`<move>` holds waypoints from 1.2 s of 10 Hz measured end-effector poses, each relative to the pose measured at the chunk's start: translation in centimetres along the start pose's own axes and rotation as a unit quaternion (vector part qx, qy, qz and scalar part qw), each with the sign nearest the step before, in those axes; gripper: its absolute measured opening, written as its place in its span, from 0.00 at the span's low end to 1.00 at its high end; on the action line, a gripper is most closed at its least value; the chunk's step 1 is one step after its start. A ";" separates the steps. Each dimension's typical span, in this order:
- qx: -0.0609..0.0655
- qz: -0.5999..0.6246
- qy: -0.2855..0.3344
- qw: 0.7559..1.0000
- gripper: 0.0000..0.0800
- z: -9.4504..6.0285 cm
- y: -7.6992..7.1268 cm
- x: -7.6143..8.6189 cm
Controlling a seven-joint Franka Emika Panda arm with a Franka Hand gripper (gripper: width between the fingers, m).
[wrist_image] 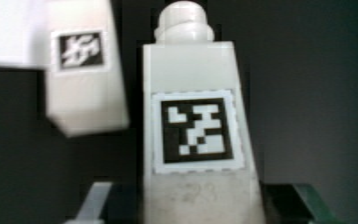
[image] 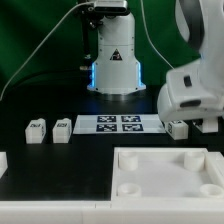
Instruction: Assemble one leg
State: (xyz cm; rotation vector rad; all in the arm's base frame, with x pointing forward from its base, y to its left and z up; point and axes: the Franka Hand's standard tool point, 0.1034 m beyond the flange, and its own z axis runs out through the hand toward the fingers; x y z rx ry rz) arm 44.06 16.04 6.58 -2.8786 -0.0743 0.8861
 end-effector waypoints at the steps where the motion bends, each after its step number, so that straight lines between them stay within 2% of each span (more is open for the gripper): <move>1: 0.002 -0.001 0.043 0.999 0.37 -2.1 0.8 -0.3; 2: 0.001 0.002 0.111 0.994 0.37 -4.6 1.4 -0.4; 3: -0.003 0.002 0.167 0.986 0.37 -6.4 1.7 -0.9; 4: -0.004 0.015 0.192 0.981 0.37 -8.1 1.7 -1.8; 5: -0.002 0.022 0.224 0.974 0.37 -10.7 1.4 -2.1; 6: -0.001 0.017 0.295 0.955 0.37 -10.9 1.3 -1.1; 7: -0.003 0.013 0.341 0.940 0.37 -10.0 1.4 -1.4; 8: -0.001 0.011 0.381 0.925 0.37 -10.3 1.3 -1.3; 9: 0.004 0.006 0.445 0.896 0.37 -10.9 1.3 -0.6; 10: 0.007 -0.002 0.503 0.864 0.37 -12.2 1.9 1.0; 11: -0.013 -0.026 0.545 0.838 0.37 -14.5 3.7 2.8; 12: -0.017 -0.027 0.588 0.808 0.37 -16.7 4.6 3.9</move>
Offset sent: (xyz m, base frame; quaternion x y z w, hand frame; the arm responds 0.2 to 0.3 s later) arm 0.0230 -0.0188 0.0572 -0.0231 0.2460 0.0099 0.9690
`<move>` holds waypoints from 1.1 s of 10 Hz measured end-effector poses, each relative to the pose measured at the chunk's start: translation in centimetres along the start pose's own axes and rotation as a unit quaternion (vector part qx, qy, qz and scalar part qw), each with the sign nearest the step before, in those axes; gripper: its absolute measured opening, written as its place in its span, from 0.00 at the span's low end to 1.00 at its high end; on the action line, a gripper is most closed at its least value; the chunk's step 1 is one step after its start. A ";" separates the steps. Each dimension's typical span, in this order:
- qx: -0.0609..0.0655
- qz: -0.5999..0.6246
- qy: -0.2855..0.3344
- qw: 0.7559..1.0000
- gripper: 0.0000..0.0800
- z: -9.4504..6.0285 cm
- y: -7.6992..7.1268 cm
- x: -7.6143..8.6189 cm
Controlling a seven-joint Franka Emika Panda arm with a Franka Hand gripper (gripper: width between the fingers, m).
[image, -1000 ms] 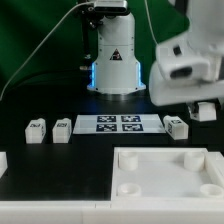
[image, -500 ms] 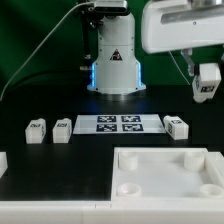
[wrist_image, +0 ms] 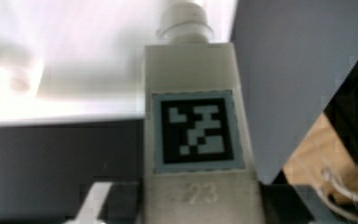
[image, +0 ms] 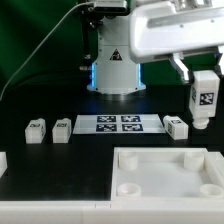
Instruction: Assemble one leg
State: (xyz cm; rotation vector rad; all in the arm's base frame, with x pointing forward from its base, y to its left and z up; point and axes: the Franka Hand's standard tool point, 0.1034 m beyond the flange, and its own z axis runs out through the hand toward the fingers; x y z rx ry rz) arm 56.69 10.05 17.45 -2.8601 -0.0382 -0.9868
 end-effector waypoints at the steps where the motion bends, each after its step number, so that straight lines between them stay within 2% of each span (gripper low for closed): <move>1: -0.003 -0.003 0.020 1.000 0.37 1.0 -0.2 0.5; 2: -0.007 0.015 0.018 1.000 0.37 1.5 -1.2 -0.1; 3: -0.004 0.001 -0.018 1.000 0.37 1.9 -1.8 -1.3; 4: -0.007 0.004 -0.011 1.000 0.37 1.8 -1.3 -0.8; 7: -0.009 -0.001 -0.008 1.000 0.37 2.0 -1.2 -1.0; 8: -0.012 -0.010 -0.012 1.000 0.37 2.9 -0.7 -1.4; 10: -0.014 -0.016 0.002 1.000 0.37 4.1 0.0 1.6; 11: -0.017 -0.011 0.005 1.000 0.37 5.1 0.8 2.2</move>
Offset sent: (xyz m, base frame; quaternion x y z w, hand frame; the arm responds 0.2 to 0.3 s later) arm 0.0000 0.0000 0.0000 0.0000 0.0000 0.0000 1.0000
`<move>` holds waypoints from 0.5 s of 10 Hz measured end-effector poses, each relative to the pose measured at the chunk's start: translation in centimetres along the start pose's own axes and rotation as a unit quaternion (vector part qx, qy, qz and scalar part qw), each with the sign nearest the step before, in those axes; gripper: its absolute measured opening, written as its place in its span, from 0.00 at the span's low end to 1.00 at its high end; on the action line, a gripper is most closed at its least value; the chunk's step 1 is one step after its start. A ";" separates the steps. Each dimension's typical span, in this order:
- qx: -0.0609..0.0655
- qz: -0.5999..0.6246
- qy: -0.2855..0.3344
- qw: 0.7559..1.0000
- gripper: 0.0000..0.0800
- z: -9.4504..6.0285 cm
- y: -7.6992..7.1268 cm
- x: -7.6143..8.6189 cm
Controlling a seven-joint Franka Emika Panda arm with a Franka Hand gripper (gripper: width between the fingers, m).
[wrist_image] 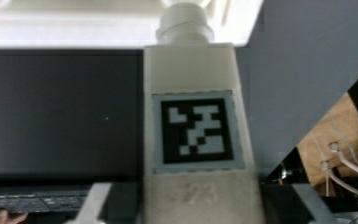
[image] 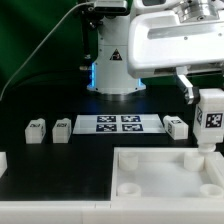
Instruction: Assemble one leg
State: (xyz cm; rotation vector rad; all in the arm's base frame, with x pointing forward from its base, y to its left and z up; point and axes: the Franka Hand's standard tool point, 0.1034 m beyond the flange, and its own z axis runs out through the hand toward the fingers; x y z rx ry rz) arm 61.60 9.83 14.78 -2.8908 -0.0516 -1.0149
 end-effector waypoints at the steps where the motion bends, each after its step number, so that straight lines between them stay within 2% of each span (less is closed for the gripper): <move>1: 0.000 0.005 -0.002 1.000 0.37 0.6 0.2 -0.1; 5: 0.004 0.005 -0.022 1.000 0.37 3.3 -0.5 -2.5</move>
Offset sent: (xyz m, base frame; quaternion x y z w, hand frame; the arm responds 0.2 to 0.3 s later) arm 0.0174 0.0008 -0.0221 0.0003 0.0266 -0.0068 0.9996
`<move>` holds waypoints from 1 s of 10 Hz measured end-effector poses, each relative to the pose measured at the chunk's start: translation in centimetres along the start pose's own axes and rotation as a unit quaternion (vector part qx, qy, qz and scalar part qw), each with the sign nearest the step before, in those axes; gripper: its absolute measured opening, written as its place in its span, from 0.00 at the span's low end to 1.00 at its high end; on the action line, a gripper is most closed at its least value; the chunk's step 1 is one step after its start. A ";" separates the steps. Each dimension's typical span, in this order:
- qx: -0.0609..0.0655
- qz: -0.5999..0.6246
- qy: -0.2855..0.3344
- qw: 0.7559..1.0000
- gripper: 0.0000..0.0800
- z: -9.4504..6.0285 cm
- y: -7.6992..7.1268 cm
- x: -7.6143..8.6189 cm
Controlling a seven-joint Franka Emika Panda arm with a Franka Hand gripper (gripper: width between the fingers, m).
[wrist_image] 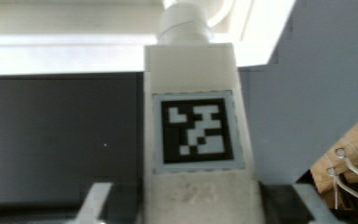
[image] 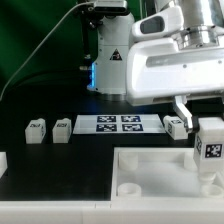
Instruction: Assemble one leg
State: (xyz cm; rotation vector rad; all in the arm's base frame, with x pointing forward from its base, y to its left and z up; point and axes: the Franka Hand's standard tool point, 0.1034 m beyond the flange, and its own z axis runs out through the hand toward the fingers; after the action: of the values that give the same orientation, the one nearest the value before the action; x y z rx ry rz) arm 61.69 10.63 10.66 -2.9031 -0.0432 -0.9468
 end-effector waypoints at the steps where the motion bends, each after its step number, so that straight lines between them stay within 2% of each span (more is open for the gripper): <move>1: 0.002 -0.003 0.000 1.000 0.37 0.2 -0.5 -0.3; 6: 0.002 -0.006 0.005 1.000 0.37 0.5 -0.7 -0.2; 7: 0.001 -0.006 -0.004 1.000 0.37 1.1 -0.5 -1.3; 10: -0.002 -0.006 0.012 1.000 0.37 1.3 -0.4 -1.2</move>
Offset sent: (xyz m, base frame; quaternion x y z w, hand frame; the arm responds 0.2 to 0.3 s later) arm 0.0075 0.0085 -0.0037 0.0028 0.0081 0.0090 0.9999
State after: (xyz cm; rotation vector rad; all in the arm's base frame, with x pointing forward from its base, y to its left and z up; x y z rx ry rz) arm 61.42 11.17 8.92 -2.8981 -0.0567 -0.9851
